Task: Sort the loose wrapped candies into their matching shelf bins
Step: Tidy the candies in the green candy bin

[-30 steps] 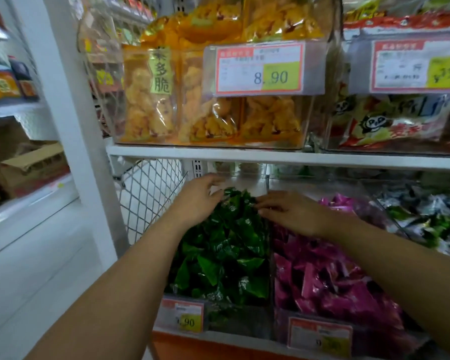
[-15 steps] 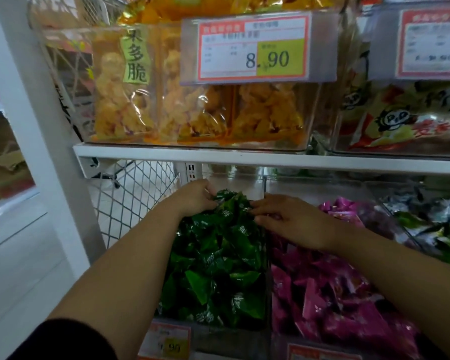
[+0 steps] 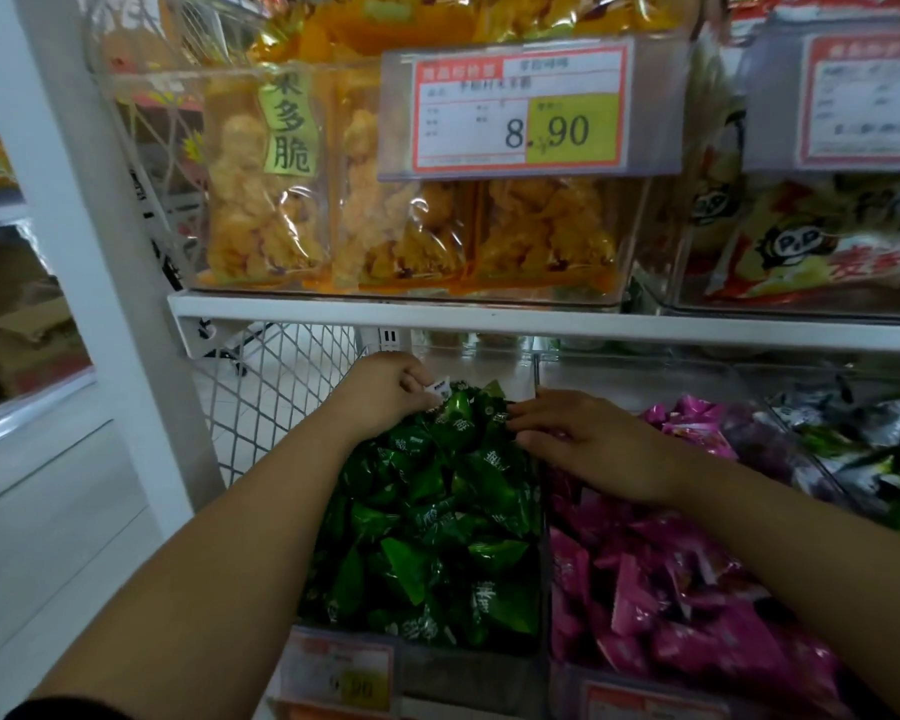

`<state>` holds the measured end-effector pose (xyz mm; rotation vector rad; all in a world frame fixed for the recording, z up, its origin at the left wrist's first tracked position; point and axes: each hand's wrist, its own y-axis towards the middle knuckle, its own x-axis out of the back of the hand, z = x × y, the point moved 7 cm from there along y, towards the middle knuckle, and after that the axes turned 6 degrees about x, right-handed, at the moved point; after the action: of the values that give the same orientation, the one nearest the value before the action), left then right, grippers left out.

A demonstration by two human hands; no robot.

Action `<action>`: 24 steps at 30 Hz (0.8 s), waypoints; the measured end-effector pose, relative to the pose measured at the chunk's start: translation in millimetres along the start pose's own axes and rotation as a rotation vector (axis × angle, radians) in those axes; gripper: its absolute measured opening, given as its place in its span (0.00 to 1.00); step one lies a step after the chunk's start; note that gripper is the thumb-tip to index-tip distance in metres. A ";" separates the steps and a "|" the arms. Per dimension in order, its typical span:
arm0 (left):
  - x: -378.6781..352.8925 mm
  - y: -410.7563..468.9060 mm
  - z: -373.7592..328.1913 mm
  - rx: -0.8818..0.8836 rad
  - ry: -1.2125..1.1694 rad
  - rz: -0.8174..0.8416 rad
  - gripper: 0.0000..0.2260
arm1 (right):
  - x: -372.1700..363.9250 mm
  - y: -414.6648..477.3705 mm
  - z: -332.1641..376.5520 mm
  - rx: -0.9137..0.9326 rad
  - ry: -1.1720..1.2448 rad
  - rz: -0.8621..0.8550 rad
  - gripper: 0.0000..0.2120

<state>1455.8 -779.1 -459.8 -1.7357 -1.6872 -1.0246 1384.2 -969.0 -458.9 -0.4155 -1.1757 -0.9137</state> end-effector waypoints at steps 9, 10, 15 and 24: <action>32.0 -93.2 -62.9 -0.132 -0.245 -0.171 0.06 | 19.9 -25.8 28.7 -0.016 0.240 -0.281 0.26; 25.5 -101.1 -73.6 -0.147 -0.281 -0.127 0.06 | 21.9 -32.6 34.2 -0.009 0.308 -0.317 0.27; -9.6 -119.9 -121.6 -0.218 -0.281 0.018 0.07 | 35.9 -80.2 34.2 -0.043 0.336 -0.480 0.17; -63.6 -118.1 -143.6 -0.286 0.013 0.129 0.07 | 106.3 -203.3 -59.2 -0.446 -0.058 -0.727 0.13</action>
<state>1319.2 -919.3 -443.2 -1.9828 -1.4540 -1.2619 1269.5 -1172.2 -417.8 -0.3706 -1.1871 -1.8235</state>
